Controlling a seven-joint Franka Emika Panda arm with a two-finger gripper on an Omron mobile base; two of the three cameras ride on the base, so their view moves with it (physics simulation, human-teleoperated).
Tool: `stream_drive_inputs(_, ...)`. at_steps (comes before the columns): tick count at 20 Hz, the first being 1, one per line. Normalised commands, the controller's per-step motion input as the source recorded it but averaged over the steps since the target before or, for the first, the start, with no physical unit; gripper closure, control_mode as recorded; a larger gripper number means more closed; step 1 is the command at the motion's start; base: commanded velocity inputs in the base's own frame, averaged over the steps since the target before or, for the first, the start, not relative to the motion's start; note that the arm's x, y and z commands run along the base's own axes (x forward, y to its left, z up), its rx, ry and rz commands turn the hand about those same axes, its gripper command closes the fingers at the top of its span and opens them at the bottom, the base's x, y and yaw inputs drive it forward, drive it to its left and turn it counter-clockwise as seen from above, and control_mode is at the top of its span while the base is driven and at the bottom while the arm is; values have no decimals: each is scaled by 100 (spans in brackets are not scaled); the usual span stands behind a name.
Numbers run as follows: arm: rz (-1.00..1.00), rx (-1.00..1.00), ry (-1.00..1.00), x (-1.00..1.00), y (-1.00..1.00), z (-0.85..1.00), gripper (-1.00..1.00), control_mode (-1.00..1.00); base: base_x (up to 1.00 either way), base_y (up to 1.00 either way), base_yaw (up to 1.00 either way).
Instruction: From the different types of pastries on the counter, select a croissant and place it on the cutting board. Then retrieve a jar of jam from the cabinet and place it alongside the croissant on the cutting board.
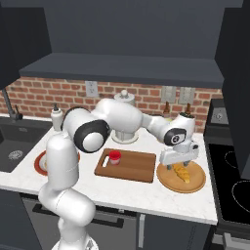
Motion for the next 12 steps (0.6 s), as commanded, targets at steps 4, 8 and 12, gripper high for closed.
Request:
stream_drive_inputs(4, 0, -2, -7, 0, 0, -24, -100, -100, 0, 0, 0)
stream_drive_inputs(8, 0, -4, -14, 6, -19, -28, -100, -100, 0, 0, 0)
stream_drive_inputs(12, 0, -5, -15, 11, -26, -12, -100, -100, 0, 0, 0)
